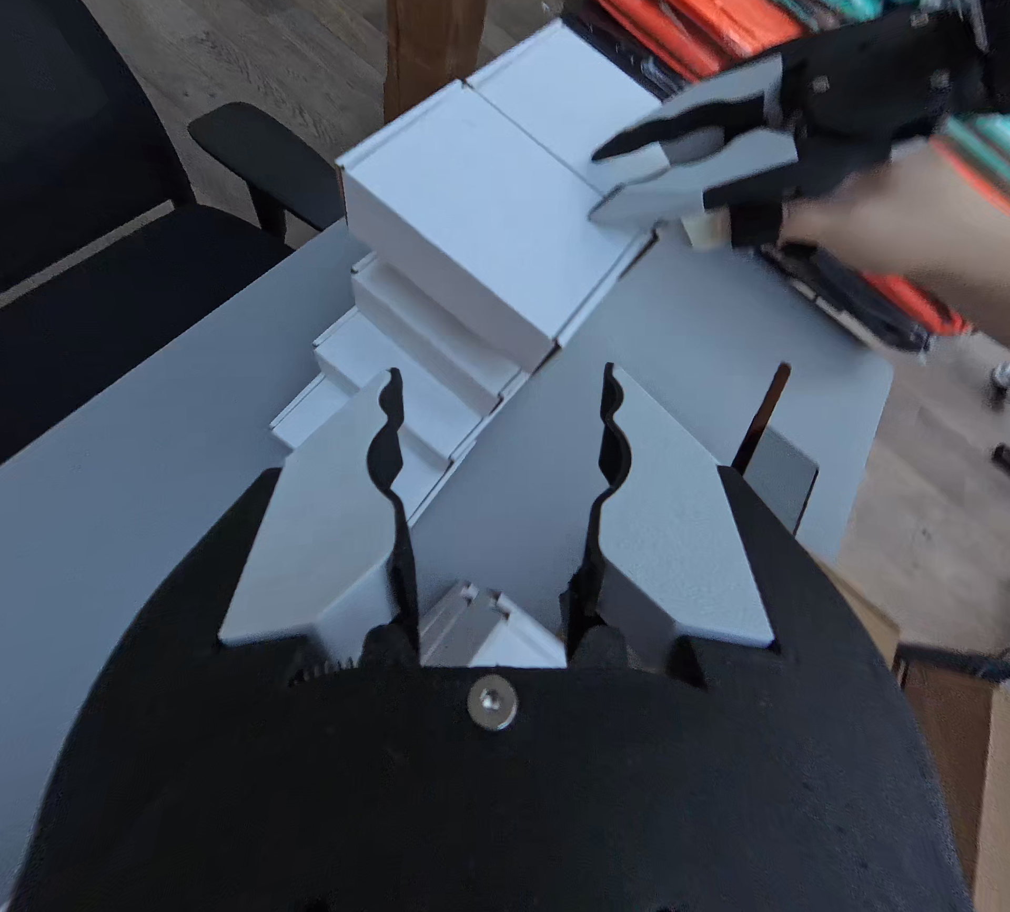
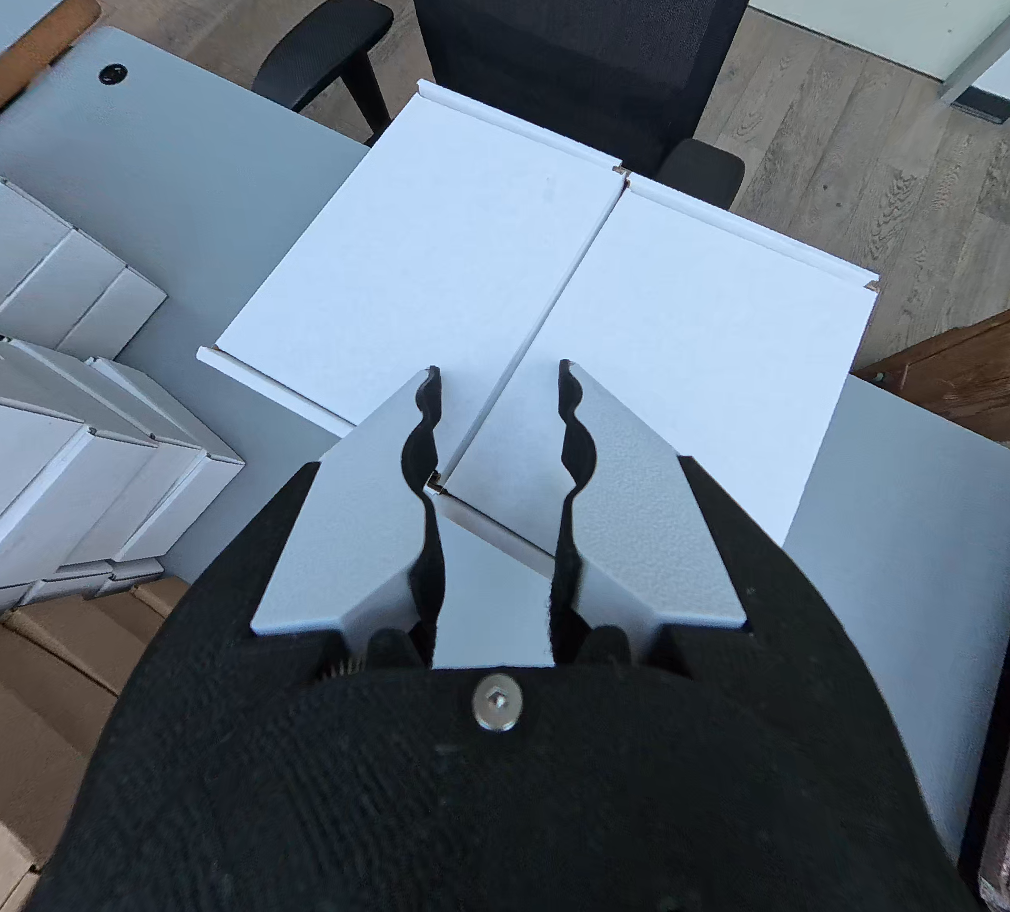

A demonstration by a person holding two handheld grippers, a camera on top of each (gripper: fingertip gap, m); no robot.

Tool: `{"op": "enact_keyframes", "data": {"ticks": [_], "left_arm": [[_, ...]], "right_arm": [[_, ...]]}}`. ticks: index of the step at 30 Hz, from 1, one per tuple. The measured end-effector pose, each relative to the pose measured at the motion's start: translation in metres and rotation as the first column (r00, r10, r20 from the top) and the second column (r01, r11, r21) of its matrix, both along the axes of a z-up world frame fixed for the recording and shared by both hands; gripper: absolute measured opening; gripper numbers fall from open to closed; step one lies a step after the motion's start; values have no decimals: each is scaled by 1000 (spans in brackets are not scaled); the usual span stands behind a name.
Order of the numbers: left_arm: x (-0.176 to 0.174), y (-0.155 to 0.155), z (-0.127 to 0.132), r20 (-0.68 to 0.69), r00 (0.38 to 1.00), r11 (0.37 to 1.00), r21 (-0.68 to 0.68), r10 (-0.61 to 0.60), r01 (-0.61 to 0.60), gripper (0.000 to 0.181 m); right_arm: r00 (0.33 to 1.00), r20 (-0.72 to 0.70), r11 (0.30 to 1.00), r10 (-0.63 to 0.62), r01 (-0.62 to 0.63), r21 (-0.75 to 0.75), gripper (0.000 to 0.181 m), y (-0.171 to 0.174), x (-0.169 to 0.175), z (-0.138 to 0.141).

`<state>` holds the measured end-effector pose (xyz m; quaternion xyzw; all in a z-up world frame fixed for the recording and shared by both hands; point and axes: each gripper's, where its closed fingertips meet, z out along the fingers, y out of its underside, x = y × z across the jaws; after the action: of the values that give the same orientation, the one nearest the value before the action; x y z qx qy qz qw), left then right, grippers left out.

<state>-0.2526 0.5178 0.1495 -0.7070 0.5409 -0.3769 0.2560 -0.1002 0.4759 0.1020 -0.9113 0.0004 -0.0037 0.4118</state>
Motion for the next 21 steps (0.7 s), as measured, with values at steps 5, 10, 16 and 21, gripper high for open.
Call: {"op": "enact_keyframes", "data": {"ticks": [5,10,16,21], "left_arm": [[-114,-29,-27,-336,911,912,244,-240,330,119],[-177,-43,-83,-699,644,711,279,-310,645,132],[-185,-35,-126,-774,525,665,186,-354,723,134],[-195,-42,-142,-785,449,653,75,-428,754,126]], "right_arm": [[1000,6,1000,5,-5,-14,43,1,0,0],[1000,11,999,7,-7,-36,43,1,0,0],[1000,1,999,-12,12,-35,43,1,0,0],[1000,-9,999,-15,15,-33,43,0,0,0]]}}
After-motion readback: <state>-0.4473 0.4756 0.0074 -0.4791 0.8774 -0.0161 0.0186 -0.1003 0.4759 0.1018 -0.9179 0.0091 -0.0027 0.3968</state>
